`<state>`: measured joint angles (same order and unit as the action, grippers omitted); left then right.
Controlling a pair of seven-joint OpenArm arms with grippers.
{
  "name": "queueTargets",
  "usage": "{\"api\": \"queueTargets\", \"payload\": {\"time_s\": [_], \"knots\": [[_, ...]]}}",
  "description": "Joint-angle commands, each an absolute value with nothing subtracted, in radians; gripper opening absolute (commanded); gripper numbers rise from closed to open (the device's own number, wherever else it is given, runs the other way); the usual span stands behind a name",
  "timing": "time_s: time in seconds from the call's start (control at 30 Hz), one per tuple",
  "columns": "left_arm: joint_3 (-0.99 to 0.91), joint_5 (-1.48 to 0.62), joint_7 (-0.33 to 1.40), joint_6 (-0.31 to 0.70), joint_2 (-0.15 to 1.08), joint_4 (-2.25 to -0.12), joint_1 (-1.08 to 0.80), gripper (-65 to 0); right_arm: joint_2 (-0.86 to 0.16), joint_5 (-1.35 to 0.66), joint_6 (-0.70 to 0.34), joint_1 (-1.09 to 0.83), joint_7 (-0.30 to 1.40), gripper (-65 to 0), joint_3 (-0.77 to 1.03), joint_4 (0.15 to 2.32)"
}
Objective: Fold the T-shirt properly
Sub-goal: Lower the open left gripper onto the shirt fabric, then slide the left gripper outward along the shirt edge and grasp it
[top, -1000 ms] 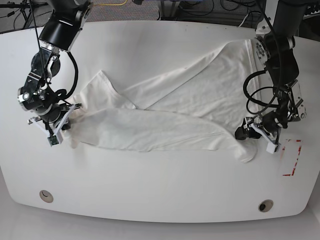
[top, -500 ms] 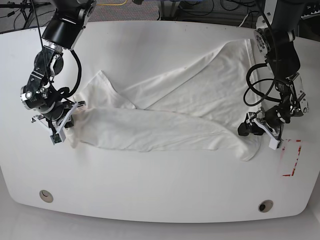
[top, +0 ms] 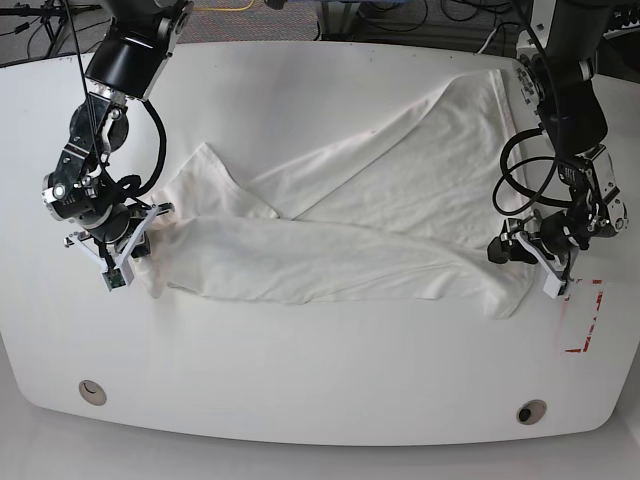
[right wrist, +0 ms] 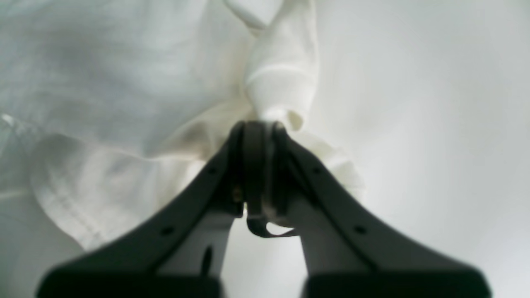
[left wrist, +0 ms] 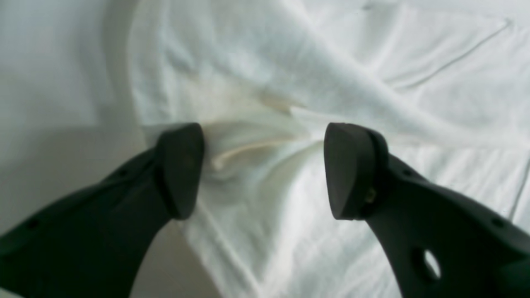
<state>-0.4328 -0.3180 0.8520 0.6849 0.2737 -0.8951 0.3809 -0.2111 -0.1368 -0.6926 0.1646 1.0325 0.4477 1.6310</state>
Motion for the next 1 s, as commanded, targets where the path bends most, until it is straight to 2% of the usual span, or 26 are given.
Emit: {"api": "queueTargets", "payload": {"time_s": [0.0, 0.17, 0.47, 0.8, 0.97], "knots": [[-0.432, -0.28, 0.915, 0.667, 0.286, -0.941, 0.387, -19.4, -0.228, -0.148, -0.694, 0.186, 1.013, -61.8, 0.45, 1.653], [-0.432, -0.28, 0.951, 0.661, 0.285, -0.984, 0.387, -10.7, -0.223, -0.148, -0.694, 0.186, 1.013, -61.8, 0.45, 1.653], [-0.433, -0.286, 1.024, 0.668, 0.285, -1.056, 0.387, -10.4, -0.222, -0.148, -0.694, 0.188, 1.013, -61.8, 0.45, 1.653], [-0.433, -0.429, 1.142, 0.668, 0.292, -1.193, 0.38, -10.4, -0.222, -0.148, -0.694, 0.191, 1.013, -61.8, 0.45, 1.653], [-0.435, -0.433, 1.142, 0.659, 0.323, -1.227, 0.387, -10.4, -0.222, -0.148, -0.694, 0.191, 1.013, -61.8, 0.45, 1.653]]}}
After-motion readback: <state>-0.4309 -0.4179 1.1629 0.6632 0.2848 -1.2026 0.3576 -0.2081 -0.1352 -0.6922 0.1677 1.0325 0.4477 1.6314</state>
